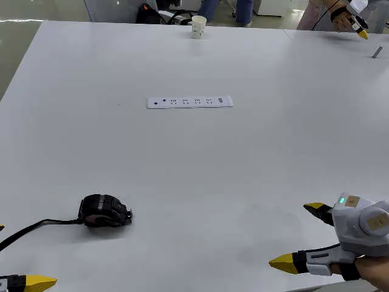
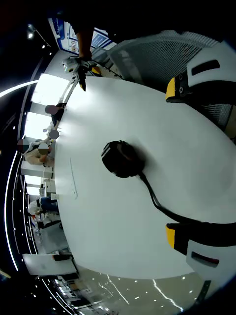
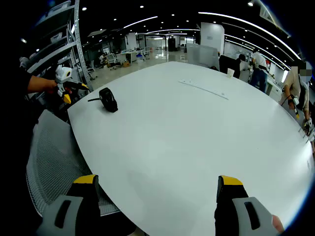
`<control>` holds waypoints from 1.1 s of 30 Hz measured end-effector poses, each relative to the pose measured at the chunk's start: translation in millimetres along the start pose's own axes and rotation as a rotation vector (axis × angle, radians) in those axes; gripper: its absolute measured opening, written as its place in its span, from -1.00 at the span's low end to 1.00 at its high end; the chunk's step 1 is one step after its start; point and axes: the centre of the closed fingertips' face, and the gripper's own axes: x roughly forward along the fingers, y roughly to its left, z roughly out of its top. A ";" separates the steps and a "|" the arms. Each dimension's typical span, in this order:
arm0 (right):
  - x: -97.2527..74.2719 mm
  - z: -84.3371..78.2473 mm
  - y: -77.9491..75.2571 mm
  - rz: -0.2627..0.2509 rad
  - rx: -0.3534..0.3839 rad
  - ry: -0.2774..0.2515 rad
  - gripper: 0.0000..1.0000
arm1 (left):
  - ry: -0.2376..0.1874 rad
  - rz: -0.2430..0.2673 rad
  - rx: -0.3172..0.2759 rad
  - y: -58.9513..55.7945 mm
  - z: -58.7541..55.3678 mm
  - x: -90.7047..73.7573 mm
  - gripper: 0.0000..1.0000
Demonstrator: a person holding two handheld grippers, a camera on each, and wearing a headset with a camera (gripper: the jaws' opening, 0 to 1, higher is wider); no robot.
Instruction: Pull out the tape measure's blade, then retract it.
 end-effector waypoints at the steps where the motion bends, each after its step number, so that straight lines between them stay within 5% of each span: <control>1: -0.5 -0.4 -1.0 -0.003 0.005 -0.001 0.99 | 0.001 -0.004 0.000 0.2 0.2 0.8 0.98; 13: 0.9 0.7 8.4 0.030 0.030 0.001 0.99 | 0.002 -0.015 -0.001 1.5 0.9 -2.4 0.98; 15: 2.5 0.1 8.3 0.019 0.003 0.007 0.99 | -0.001 -0.020 0.007 0.4 2.0 -3.3 0.98; 17: 5.1 8.9 9.7 0.026 -0.048 -0.053 0.99 | 0.000 -0.027 0.018 0.4 2.2 -3.1 0.98; 19: 6.0 4.0 9.3 0.025 -0.030 -0.021 0.99 | 0.001 -0.033 0.029 1.6 3.3 -2.3 0.98; 28: 12.6 18.1 -4.6 -0.009 -0.079 -0.050 0.99 | 0.034 -0.066 0.135 0.6 8.2 6.6 0.98; 30: 17.4 16.5 -4.5 -0.002 -0.075 -0.038 0.98 | 0.016 -0.082 0.220 0.3 15.9 10.0 0.97; 33: 23.3 15.8 0.2 0.016 -0.132 -0.017 0.98 | 0.021 -0.094 0.240 0.1 17.5 14.0 0.95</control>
